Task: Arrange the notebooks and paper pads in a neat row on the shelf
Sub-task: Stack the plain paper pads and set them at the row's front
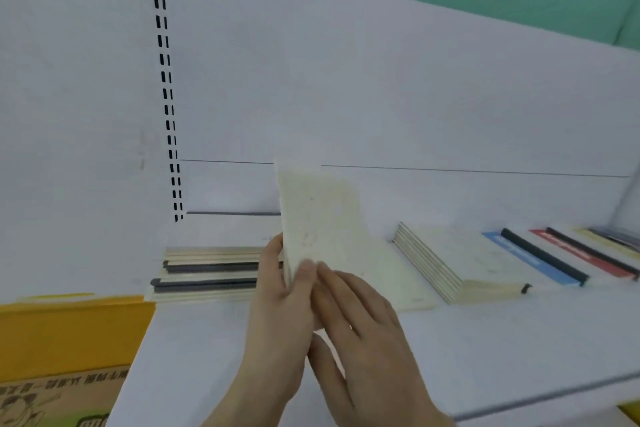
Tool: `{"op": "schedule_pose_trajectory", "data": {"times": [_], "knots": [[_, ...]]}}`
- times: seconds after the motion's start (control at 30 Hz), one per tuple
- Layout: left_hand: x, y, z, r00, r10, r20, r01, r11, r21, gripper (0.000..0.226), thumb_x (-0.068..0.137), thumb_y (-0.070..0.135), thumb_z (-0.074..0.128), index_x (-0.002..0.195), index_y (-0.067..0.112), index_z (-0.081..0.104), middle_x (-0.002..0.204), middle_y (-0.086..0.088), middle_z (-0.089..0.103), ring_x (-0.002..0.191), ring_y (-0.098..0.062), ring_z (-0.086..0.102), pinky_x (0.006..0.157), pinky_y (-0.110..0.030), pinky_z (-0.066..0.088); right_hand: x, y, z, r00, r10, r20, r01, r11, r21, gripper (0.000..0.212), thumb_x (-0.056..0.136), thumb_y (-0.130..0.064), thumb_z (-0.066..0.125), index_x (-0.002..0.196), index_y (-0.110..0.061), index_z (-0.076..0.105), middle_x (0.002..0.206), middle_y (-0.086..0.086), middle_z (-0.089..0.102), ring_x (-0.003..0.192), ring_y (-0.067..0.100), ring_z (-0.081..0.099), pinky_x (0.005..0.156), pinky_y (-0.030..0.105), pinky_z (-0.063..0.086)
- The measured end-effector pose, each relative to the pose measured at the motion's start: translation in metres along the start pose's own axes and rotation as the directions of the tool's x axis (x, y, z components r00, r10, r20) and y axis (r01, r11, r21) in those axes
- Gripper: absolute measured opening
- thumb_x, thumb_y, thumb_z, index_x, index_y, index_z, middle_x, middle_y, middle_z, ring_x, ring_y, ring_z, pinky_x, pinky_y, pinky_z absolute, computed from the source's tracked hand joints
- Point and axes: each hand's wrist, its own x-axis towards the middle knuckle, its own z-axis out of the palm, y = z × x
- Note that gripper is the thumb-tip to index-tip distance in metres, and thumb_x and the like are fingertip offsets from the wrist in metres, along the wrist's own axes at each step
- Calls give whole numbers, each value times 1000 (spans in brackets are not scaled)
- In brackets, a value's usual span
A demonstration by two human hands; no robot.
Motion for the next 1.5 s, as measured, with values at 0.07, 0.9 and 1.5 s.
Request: {"op": "schedule_pose_trajectory", "data": {"times": [0.07, 0.9, 1.5], "knots": [[2, -8, 8, 1000, -21, 2, 21, 1000, -5, 34, 102, 16, 50, 121, 44, 57, 105, 8, 74, 97, -12, 71, 80, -37, 58, -8, 20, -10, 993, 115, 15, -115, 993, -3, 55, 96, -47, 40, 141, -16, 47, 151, -1, 39, 138, 19, 37, 105, 41, 41], [82, -117, 98, 979, 9, -204, 186, 366, 912, 24, 97, 22, 42, 114, 11, 56, 114, -12, 58, 109, -33, 51, 92, -36, 42, 9, 208, -27, 805, 207, 557, -122, 975, -186, 82, 68, -78, 54, 129, -24, 44, 120, -7, 53, 125, 17, 38, 117, 35, 12], [74, -83, 70, 909, -336, 245, -291, -93, 952, 106, 80, 77, 54, 158, 22, 9, 145, -1, 46, 133, -21, 41, 107, -33, 36, 15, 228, -17, 715, 142, 685, 124, 938, -324, 92, 70, -91, 21, 129, -24, 46, 125, 6, 57, 142, 26, 18, 119, 41, -4]]}}
